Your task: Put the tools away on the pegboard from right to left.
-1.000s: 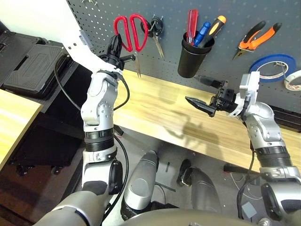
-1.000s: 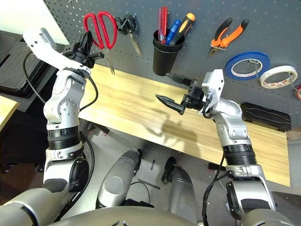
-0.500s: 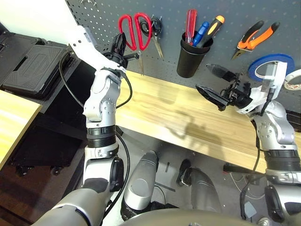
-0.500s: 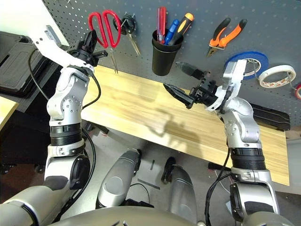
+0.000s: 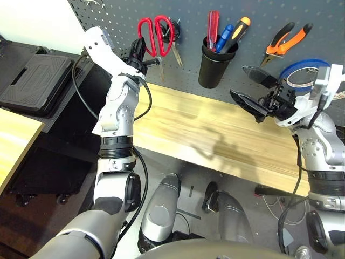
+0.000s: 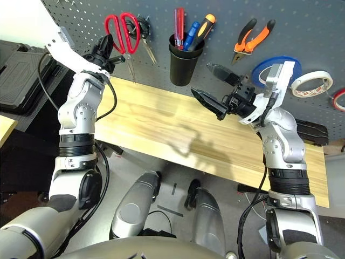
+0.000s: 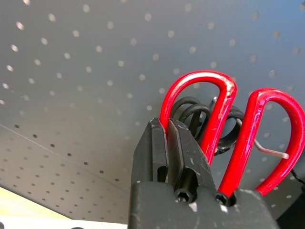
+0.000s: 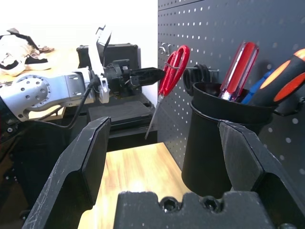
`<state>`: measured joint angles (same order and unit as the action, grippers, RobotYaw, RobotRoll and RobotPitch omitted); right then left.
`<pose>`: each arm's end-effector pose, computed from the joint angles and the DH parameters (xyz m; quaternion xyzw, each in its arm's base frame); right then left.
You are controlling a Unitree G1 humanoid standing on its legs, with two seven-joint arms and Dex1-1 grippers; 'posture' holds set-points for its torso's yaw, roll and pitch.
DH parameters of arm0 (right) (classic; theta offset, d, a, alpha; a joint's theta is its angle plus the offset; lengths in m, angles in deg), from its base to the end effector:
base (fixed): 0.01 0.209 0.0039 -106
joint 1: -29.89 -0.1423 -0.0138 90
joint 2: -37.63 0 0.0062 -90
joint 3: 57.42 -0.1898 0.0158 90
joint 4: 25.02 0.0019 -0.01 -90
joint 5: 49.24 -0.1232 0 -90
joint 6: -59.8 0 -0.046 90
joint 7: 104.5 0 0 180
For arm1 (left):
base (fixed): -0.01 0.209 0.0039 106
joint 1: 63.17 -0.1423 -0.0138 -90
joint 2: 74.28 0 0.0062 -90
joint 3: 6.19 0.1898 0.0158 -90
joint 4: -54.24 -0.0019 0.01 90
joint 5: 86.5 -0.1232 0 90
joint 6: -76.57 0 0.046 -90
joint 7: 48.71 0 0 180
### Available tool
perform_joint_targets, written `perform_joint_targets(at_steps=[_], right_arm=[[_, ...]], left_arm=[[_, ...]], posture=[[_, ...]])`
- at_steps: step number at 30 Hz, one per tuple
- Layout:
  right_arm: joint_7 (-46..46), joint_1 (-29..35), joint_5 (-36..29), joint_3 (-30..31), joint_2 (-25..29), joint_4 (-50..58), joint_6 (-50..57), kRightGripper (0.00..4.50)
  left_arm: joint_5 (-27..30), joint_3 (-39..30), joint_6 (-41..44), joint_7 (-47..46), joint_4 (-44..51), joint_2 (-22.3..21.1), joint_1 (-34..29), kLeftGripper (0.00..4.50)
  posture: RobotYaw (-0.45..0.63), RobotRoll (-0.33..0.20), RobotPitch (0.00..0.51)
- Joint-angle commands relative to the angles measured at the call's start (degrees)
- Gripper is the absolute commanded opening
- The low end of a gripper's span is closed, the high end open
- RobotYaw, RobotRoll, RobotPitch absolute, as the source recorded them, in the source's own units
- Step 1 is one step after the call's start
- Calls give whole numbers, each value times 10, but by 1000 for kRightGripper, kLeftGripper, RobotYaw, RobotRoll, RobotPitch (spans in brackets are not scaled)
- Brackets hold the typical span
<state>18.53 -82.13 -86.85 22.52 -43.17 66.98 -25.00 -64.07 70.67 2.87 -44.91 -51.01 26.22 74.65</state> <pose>0.2490 -0.2359 0.1526 0.0132 -0.2252 0.4756 0.8502 0.3182 0.1481 0.1906 -0.1780 -0.1383 -0.1000 0.9691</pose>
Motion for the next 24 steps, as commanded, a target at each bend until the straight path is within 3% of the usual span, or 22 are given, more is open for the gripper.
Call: perform_joint_targets(at_steps=[1,4,5,10,16,24], right_arm=[[7,2,-4,-3,-8,13,-1,4500],[12,3,-2,0,-17,17,-3,4500],[14,2,-2,1,-20,18,-3,4500],[22,3,0,5,-31,25,-3,4500],[23,8,6,11,-36,24,-4,4500],[52,55,74,24,-31,-5,-21,4500]], left_arm=[[-18,12,-11,16,-48,-6,18,14],[-29,17,-2,19,-84,-12,28,14],[-34,21,0,24,-93,-15,29,303],[-47,31,6,31,-94,-20,16,2085],[-55,55,50,51,-6,-34,-59,4456],[-80,114,19,126,154,-79,-246,4456]], posture=[[282,0,198],[279,0,194],[277,0,194],[275,0,192],[284,0,192],[295,0,194]])
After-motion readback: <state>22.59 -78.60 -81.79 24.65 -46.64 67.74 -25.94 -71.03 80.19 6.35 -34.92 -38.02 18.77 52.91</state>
